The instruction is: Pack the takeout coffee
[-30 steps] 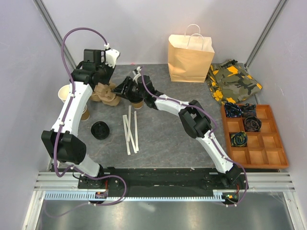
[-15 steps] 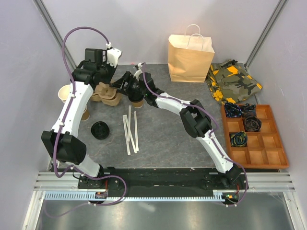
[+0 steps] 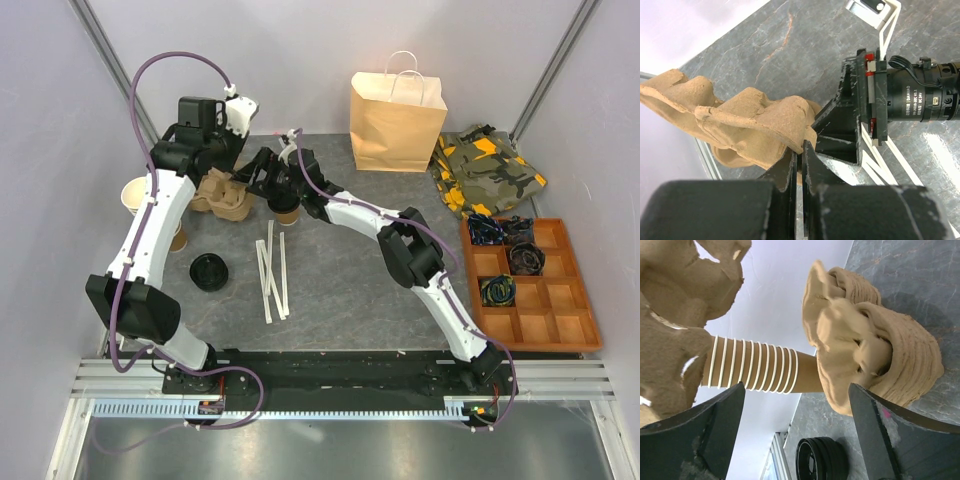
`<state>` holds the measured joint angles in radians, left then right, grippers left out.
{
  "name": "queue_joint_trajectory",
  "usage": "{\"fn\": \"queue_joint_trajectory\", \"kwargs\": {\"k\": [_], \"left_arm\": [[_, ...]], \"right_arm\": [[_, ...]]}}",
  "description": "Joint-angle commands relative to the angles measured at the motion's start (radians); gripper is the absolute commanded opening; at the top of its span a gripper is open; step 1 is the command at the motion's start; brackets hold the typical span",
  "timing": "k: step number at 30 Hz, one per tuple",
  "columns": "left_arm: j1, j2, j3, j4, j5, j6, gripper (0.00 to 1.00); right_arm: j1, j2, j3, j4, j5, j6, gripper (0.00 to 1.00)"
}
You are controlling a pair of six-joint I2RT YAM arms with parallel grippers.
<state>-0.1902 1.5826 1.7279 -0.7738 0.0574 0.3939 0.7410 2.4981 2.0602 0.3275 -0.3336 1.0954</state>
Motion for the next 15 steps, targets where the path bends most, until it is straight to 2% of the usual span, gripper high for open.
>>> {"fn": "queue_joint_trajectory", "kwargs": {"k": [1, 8, 15], "left_arm": [[-0.011, -0.044, 0.050, 0.007, 0.015, 0.016, 0.02], [-0.015, -0.047, 0.075, 0.007, 0.027, 0.016, 0.02], [-0.043, -0.064, 0.105, -0.010, 0.088, 0.013, 0.02]], "right_arm": [[-0.006, -0.094, 0.037, -0.031, 0.021, -0.042, 0.95], [-0.014, -0.127, 0.037, -0.019, 0.024, -0.031, 0.97], [-0.086, -0.194, 0.000, -0.036, 0.010, -0.045, 0.97]]}}
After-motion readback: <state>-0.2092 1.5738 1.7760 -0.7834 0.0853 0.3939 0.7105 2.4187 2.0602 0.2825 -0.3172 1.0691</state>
